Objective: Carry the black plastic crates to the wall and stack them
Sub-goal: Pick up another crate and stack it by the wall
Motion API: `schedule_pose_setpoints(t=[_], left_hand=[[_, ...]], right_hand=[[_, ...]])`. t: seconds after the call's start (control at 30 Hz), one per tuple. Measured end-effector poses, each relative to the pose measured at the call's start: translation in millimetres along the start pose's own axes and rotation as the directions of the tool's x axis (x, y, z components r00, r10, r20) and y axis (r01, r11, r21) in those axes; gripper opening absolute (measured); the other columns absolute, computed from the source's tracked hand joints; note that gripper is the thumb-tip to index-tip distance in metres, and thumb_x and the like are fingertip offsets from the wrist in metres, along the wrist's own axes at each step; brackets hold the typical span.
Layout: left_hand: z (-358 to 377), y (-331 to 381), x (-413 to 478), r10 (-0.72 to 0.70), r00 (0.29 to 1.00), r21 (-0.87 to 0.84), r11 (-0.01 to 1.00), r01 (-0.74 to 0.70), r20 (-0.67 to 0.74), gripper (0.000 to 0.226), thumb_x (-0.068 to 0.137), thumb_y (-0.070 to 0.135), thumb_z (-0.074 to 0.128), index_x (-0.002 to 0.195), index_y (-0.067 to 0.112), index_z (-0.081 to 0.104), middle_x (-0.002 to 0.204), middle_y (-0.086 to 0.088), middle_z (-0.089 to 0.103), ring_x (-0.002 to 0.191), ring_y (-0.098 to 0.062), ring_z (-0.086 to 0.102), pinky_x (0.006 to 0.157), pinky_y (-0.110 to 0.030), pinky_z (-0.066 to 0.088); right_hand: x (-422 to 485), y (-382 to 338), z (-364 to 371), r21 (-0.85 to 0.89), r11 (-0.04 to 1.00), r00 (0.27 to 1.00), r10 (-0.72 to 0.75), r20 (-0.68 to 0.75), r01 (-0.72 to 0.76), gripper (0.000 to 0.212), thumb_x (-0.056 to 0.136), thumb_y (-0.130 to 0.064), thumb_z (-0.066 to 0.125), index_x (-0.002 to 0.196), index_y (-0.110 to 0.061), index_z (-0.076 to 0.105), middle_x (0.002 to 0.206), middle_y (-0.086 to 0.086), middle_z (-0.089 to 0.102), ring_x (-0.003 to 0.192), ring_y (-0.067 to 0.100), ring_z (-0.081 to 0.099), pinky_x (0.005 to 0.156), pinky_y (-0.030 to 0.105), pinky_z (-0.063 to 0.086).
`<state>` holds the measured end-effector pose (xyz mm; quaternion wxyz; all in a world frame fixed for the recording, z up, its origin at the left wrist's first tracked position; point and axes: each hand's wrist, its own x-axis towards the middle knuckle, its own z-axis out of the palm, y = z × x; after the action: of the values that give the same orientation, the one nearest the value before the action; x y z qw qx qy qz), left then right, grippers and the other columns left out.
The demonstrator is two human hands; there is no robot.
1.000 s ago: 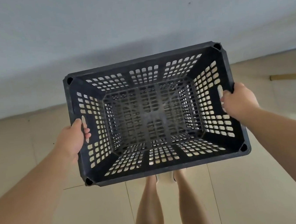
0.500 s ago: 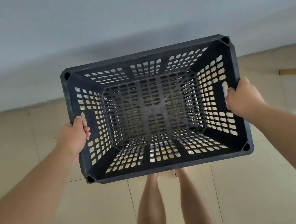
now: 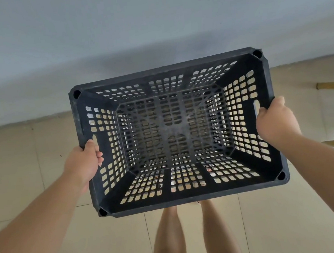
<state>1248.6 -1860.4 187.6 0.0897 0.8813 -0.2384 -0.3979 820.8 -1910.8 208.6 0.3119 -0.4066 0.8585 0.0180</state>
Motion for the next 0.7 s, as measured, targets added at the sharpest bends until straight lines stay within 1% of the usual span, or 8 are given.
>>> schedule_pose_setpoints(t=[0.17,0.23,0.3,0.37,0.43,0.53,0.6,0.7], left_hand=[[-2,0,4,0.024,1.000,-0.014,1.000,-0.024,0.019,0.045,0.108,0.043,0.034,0.098,0.010,0.061,0.086,-0.009,0.063,0.078,-0.018,0.061,0.066,-0.024,0.036],[0,-6,2,0.026,0.999,-0.045,0.999,-0.025,0.022,0.043,0.107,0.043,0.035,0.098,0.010,0.060,0.084,-0.008,0.061,0.084,-0.020,0.063,0.068,-0.024,0.037],[4,-10,1,0.025,0.999,-0.070,0.997,-0.023,0.025,0.043,0.106,0.042,0.037,0.099,0.008,0.061,0.085,-0.008,0.062,0.088,-0.021,0.064,0.069,-0.023,0.038],[8,-9,1,0.013,0.999,-0.099,0.995,-0.010,0.032,0.040,0.106,0.038,0.038,0.103,0.006,0.061,0.087,-0.009,0.061,0.085,-0.020,0.063,0.068,-0.022,0.040],[9,-7,2,0.007,0.999,-0.119,0.993,-0.002,0.036,0.035,0.107,0.035,0.038,0.104,0.007,0.059,0.087,-0.011,0.059,0.082,-0.019,0.061,0.066,-0.020,0.039],[10,-8,3,0.033,0.999,-0.088,0.996,-0.030,0.032,0.036,0.107,0.036,0.037,0.098,0.007,0.058,0.084,-0.010,0.058,0.076,-0.016,0.059,0.064,-0.019,0.038],[12,-8,2,0.043,0.999,-0.062,0.997,-0.042,0.011,0.039,0.107,0.037,0.036,0.096,0.007,0.059,0.083,-0.010,0.059,0.075,-0.016,0.058,0.064,-0.019,0.036],[14,-6,2,0.046,0.999,-0.030,0.998,-0.046,-0.028,0.041,0.107,0.037,0.037,0.096,0.005,0.061,0.082,-0.010,0.061,0.074,-0.018,0.059,0.063,-0.021,0.037]], right_hand=[[-8,6,4,0.014,1.000,1.000,0.010,0.010,-0.010,0.011,0.109,-0.019,0.038,0.108,-0.009,0.034,0.098,0.019,0.052,0.082,0.037,0.055,0.063,0.039,0.044],[-8,6,3,0.009,0.999,0.999,0.039,0.022,-0.040,0.011,0.109,-0.018,0.038,0.112,-0.007,0.036,0.105,0.023,0.054,0.086,0.039,0.056,0.067,0.042,0.046],[-4,3,1,0.004,0.998,0.997,0.068,0.031,-0.068,0.018,0.108,-0.019,0.039,0.120,-0.006,0.039,0.111,0.023,0.056,0.093,0.041,0.059,0.073,0.048,0.052],[0,-1,-2,0.016,0.998,0.997,0.064,0.037,-0.065,0.021,0.108,-0.022,0.039,0.123,-0.007,0.040,0.108,0.019,0.056,0.093,0.038,0.060,0.076,0.050,0.056],[1,-1,-4,0.033,0.998,0.999,0.046,0.028,-0.046,0.021,0.108,-0.022,0.038,0.123,-0.007,0.041,0.104,0.015,0.054,0.090,0.036,0.058,0.074,0.047,0.054],[-5,5,-2,0.044,0.998,0.999,0.032,0.015,-0.033,0.013,0.109,-0.024,0.038,0.115,-0.012,0.038,0.102,0.014,0.055,0.088,0.035,0.060,0.070,0.047,0.054],[-7,7,-2,0.040,0.999,1.000,0.014,0.018,-0.015,0.011,0.109,-0.024,0.038,0.112,-0.013,0.036,0.102,0.014,0.056,0.088,0.035,0.061,0.069,0.047,0.055],[-2,3,-3,0.045,0.999,1.000,0.013,0.027,-0.015,0.011,0.109,-0.022,0.040,0.113,-0.013,0.036,0.103,0.014,0.055,0.090,0.034,0.060,0.072,0.049,0.056]])
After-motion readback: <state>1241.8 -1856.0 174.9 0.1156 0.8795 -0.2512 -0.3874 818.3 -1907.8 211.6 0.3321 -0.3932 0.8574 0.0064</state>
